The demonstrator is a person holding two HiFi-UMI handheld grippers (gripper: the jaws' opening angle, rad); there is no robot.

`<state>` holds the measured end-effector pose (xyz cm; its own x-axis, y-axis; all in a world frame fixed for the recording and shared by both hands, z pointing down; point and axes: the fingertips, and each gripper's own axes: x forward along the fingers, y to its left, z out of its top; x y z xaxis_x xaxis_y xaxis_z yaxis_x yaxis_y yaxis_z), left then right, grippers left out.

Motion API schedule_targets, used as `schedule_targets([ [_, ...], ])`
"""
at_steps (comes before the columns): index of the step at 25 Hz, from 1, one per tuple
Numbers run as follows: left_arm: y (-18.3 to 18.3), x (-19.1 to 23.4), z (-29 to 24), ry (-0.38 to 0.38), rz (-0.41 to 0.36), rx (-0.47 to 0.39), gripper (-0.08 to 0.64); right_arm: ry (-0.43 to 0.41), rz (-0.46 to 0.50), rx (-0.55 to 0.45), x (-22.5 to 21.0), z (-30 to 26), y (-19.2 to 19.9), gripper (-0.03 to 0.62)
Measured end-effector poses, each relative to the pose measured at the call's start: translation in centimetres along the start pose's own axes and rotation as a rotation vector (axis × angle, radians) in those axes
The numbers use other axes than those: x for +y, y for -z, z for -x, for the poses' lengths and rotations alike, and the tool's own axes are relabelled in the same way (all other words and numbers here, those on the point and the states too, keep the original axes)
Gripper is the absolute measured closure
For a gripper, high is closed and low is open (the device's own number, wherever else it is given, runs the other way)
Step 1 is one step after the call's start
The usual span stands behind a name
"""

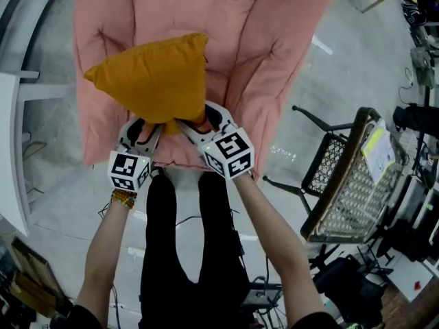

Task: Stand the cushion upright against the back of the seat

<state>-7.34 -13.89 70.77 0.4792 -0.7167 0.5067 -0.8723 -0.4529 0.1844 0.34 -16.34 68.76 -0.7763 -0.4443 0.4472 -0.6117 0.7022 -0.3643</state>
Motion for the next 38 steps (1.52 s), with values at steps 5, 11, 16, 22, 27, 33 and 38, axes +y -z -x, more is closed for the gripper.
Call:
schedule_targets([
  [5, 0.1, -0.3, -1.0, 0.011, -0.014, 0.014, 0.379, 0.029, -0.038, -0.013, -1.1, 0.3, 0.5, 0.311],
  [11, -1.1, -0.2, -2.4, 0.019, -0.073, 0.022, 0.379, 0.071, -0.084, -0.056, -2.5, 0.5, -0.1, 0.311],
  [16, -2.8, 0.8, -4.0, 0.015, -0.111, 0.002, 0.38, 0.102, -0.096, -0.089, -4.0, -0.2, -1.6, 0.311],
  [22, -5.0, 2.3, -6.8, -0.001, -0.133, -0.025, 0.387, 0.174, -0.131, -0.124, -6.6, -1.4, -3.4, 0.311],
  [27, -5.8, 3.8, -9.2, -0.008, -0.131, -0.026, 0.391, 0.201, -0.132, -0.138, -8.7, -2.9, -4.5, 0.311],
  [33, -6.6, 6.1, -12.4, -0.025, -0.142, -0.016, 0.394, 0.213, -0.157, -0.161, -11.4, -5.7, -5.3, 0.311],
  [38, -6.4, 7.5, -14.6, -0.035, -0.148, 0.01, 0.396, 0.234, -0.169, -0.171, -13.3, -7.3, -5.2, 0.311],
])
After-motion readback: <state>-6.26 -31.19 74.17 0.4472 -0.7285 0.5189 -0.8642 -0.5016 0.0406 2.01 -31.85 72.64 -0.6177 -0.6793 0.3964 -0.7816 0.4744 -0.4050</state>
